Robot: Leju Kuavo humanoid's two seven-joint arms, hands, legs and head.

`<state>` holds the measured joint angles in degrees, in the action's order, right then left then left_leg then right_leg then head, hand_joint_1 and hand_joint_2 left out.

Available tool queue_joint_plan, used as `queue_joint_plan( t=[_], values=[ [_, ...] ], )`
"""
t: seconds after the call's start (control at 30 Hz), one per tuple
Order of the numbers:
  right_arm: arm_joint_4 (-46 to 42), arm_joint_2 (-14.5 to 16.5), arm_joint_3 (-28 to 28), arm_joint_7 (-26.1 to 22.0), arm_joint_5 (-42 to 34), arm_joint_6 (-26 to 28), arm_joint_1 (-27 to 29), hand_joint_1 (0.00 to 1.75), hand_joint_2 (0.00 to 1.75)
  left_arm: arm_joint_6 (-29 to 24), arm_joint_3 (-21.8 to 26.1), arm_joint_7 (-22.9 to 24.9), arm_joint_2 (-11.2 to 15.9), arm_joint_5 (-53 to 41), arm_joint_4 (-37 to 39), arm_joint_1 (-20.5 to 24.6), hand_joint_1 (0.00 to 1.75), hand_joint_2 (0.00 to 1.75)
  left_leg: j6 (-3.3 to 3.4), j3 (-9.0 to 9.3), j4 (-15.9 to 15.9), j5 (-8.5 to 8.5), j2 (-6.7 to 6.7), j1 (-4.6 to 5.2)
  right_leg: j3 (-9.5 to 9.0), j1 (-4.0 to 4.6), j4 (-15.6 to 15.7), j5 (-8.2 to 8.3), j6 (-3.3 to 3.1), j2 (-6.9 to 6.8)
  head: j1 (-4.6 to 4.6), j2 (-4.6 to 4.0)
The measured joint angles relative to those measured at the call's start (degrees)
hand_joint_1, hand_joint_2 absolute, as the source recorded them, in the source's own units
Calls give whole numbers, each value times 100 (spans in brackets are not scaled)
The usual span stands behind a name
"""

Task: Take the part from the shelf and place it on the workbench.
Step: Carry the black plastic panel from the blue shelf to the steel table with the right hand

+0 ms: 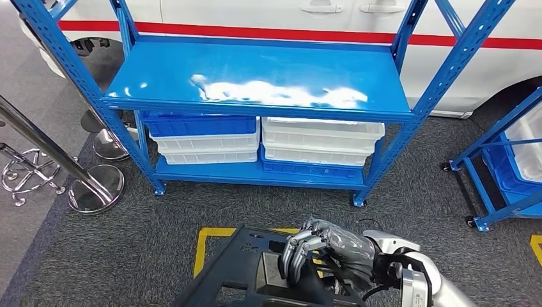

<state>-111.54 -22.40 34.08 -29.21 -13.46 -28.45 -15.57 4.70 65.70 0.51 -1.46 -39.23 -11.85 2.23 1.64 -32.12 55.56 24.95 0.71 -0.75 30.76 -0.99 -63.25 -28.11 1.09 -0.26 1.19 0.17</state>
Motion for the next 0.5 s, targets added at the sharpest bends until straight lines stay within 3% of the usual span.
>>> queue_joint_plan(
  t=[0.07, 0.17, 0.23, 0.3, 0.33, 0.37, 0.4, 0.43, 0.5],
  values=[
    [1, -1, 0, -28, 10, 4, -5, 169, 175, 4, 0, -2, -2, -29, 0, 3, 0, 0, -71, -44, 5, -76, -1, -10, -390, 37, 630, -64, -63, 2, 1, 0],
    [3, 1, 1, -72, 40, 14, -25, 169, 175, 17, 0, -33, 1, -86, 0, 3, 0, 0, -187, -132, 28, -115, -2, -24, -406, 43, 859, -58, -152, -7, 1, 1],
    [4, 6, 2, -83, 69, 15, -66, 169, 175, 17, 0, -71, 10, -104, 0, 1, 0, 0, -230, -277, 336, 199, -15, -25, -336, 14, 916, 18, -234, -24, 4, 1],
    [8, 20, 3, -84, 103, 0, -112, 169, 175, 14, 0, -94, 25, -105, 0, 5, 0, 0, -256, -516, 1038, 686, -25, -37, -219, 25, 873, 83, -281, -35, 7, 0],
    [11, 27, 4, -83, 116, -11, -129, 169, 175, 11, 0, -101, 30, -105, 0, 6, 0, 0, -273, -620, 1388, 822, -25, -41, -159, 31, 843, 110, -287, -37, 6, 0],
    [15, 33, 5, -83, 126, -22, -145, 169, 175, 8, 0, -104, 34, -105, 0, 6, 0, 0, -289, -662, 1612, 831, -26, -43, -99, 33, 810, 132, -282, -39, 7, 0],
    [18, 37, 7, -83, 129, -32, -159, 169, 175, 4, 0, -106, 39, -105, 0, 8, 0, 0, -299, -607, 1635, 723, -28, -47, -43, 32, 777, 154, -269, -28, 7, 0],
    [19, 37, 8, -83, 130, -40, -174, 169, 175, -3, 0, -106, 43, -106, 0, 10, 0, 0, -300, -442, 1430, 553, -39, -53, 0, 28, 751, 172, -250, -8, 7, 0],
    [20, 37, 10, -83, 133, -59, -217, 169, 175, -20, 0, -106, 52, -107, 0, 11, 0, 0, -278, 80, 653, 305, -179, -69, 58, 26, 717, 204, -201, 40, 7, 0]
  ],
)
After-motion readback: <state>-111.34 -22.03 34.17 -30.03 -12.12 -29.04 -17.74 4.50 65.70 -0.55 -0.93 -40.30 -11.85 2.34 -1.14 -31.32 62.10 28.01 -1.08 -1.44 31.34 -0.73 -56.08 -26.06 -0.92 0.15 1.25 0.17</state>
